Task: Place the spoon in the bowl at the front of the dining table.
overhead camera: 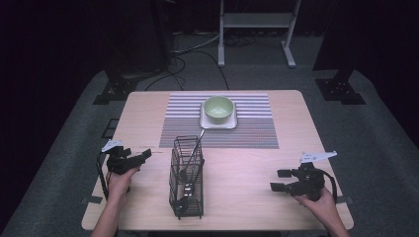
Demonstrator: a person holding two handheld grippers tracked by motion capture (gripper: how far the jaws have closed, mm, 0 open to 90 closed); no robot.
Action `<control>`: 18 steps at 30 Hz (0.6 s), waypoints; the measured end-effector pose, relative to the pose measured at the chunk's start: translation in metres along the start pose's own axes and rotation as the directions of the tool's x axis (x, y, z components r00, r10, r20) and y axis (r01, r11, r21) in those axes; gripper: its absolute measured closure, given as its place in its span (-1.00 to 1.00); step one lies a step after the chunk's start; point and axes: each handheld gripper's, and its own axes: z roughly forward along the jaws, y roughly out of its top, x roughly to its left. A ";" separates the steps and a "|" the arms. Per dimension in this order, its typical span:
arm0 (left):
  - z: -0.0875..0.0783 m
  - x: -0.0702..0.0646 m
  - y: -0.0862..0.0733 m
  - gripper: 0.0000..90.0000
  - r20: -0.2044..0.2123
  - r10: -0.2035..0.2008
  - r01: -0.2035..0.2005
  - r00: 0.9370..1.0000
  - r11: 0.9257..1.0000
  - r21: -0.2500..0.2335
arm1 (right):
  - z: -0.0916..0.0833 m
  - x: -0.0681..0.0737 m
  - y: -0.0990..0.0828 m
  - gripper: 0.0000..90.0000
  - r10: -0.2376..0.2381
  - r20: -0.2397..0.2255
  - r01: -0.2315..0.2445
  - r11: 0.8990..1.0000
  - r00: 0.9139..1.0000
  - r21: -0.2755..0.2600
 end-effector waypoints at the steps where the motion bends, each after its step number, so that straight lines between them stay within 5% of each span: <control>1: 0.000 0.000 0.000 -1.00 -0.002 -0.001 0.001 1.000 1.000 -0.001 | 0.001 0.002 0.002 -0.62 -0.007 -0.014 0.007 1.000 1.000 -0.002; 18: -0.004 0.005 -0.001 -1.00 -0.007 -0.013 0.013 1.000 1.000 -0.006 | 0.016 0.030 0.028 -0.62 -0.040 -0.068 0.043 0.998 0.997 0.044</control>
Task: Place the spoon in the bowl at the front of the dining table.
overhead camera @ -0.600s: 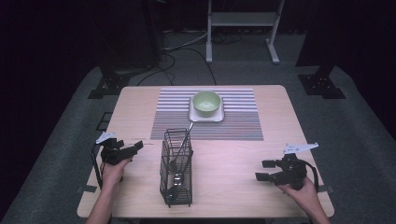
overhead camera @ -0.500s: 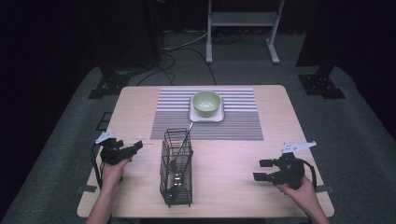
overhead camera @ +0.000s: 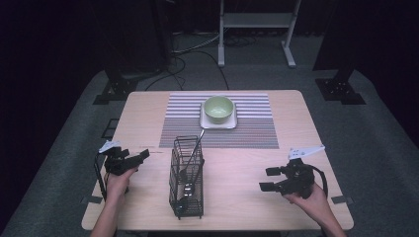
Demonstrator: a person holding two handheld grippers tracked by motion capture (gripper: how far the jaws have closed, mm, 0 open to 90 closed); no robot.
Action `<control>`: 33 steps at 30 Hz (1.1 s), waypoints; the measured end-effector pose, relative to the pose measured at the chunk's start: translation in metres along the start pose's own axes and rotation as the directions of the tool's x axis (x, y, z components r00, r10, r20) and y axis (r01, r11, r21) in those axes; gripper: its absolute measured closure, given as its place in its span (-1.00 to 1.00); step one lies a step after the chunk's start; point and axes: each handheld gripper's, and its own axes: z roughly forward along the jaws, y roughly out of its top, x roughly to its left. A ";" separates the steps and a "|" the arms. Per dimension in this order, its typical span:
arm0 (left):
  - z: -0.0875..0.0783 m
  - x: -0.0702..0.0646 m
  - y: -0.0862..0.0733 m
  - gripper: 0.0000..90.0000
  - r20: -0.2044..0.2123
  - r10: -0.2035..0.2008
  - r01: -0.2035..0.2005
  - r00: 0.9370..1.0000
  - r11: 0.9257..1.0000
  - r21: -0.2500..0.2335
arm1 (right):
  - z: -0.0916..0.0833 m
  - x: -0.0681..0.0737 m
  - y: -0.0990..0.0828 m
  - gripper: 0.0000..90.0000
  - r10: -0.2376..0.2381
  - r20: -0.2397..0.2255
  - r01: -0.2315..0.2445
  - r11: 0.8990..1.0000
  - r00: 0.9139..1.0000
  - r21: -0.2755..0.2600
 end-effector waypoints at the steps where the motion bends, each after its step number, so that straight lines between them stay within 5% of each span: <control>1: 0.000 0.000 0.000 -1.00 -0.001 0.001 -0.001 1.000 1.000 -0.002 | 0.001 0.001 0.001 -0.62 -0.009 0.000 0.009 1.000 1.000 0.000; 11: 0.001 -0.001 0.000 -1.00 0.001 0.001 -0.001 1.000 1.000 0.001 | 0.007 0.014 0.019 -0.62 -0.035 -0.059 0.035 0.999 0.998 0.003; 33: 0.000 -0.001 0.000 -1.00 0.000 0.008 -0.008 1.000 1.000 0.000 | 0.025 0.030 0.042 -0.62 -0.056 -0.104 0.062 0.996 0.993 0.058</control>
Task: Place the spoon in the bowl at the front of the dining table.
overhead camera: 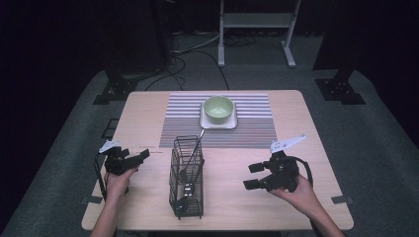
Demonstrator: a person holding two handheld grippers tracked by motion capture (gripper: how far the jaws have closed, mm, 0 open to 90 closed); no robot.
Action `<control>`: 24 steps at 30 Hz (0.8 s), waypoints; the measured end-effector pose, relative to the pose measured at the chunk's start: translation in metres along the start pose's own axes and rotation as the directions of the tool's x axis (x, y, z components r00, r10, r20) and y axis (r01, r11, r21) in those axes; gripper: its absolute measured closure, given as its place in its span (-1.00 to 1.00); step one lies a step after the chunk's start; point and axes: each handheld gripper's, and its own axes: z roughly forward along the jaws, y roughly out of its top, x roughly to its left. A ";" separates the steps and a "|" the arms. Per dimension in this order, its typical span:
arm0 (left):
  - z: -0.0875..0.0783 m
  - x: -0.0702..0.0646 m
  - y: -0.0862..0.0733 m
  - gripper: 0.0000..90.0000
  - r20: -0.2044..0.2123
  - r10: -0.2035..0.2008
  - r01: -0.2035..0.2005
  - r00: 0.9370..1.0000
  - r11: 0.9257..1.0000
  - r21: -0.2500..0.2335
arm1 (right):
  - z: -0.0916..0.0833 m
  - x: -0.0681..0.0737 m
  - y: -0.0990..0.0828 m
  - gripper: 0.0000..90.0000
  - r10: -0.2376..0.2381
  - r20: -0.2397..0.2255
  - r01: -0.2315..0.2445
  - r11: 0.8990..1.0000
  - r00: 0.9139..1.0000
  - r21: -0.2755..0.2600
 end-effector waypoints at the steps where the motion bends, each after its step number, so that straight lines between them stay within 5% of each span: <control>1: 0.000 0.000 0.000 -1.00 0.000 0.000 0.000 1.000 1.000 0.000 | 0.001 0.000 0.001 -0.62 0.000 -0.003 0.000 1.000 1.000 0.002; 24: -0.001 0.000 0.001 -1.00 -0.002 0.001 -0.001 1.000 1.000 -0.005 | 0.018 0.009 0.030 -0.62 0.016 -0.033 -0.014 0.999 0.999 0.039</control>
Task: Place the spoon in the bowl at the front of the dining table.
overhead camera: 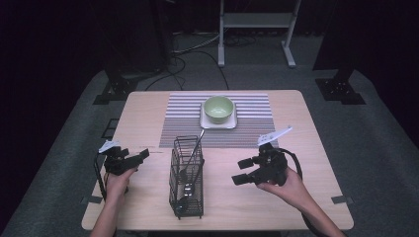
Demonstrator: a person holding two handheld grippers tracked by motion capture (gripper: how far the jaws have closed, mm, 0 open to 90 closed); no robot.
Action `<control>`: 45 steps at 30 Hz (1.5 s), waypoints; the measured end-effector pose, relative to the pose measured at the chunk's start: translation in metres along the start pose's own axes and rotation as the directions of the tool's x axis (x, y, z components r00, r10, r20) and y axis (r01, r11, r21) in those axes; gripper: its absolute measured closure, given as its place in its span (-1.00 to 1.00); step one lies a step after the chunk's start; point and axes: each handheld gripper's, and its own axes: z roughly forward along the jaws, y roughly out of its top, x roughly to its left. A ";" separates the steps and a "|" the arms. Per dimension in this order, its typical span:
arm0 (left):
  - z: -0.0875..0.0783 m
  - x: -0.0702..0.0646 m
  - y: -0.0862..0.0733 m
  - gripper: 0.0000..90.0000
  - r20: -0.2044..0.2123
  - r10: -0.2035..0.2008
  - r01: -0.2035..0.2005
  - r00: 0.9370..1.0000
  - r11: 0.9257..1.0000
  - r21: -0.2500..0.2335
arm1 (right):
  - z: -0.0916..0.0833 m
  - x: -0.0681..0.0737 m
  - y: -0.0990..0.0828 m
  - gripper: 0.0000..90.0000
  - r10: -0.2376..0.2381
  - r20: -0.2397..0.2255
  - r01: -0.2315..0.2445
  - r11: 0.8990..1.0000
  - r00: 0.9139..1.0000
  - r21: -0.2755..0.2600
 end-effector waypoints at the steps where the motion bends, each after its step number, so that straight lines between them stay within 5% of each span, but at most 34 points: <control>1: 0.000 0.000 0.000 -1.00 0.001 -0.001 0.001 1.000 1.000 -0.002 | 0.001 0.001 0.001 -0.62 0.001 -0.002 -0.001 1.000 1.000 0.004; 45: -0.001 0.001 0.001 -1.00 -0.001 -0.006 0.006 1.000 1.000 -0.005 | 0.045 0.020 0.045 -0.58 -0.031 -0.034 0.035 0.991 0.999 0.128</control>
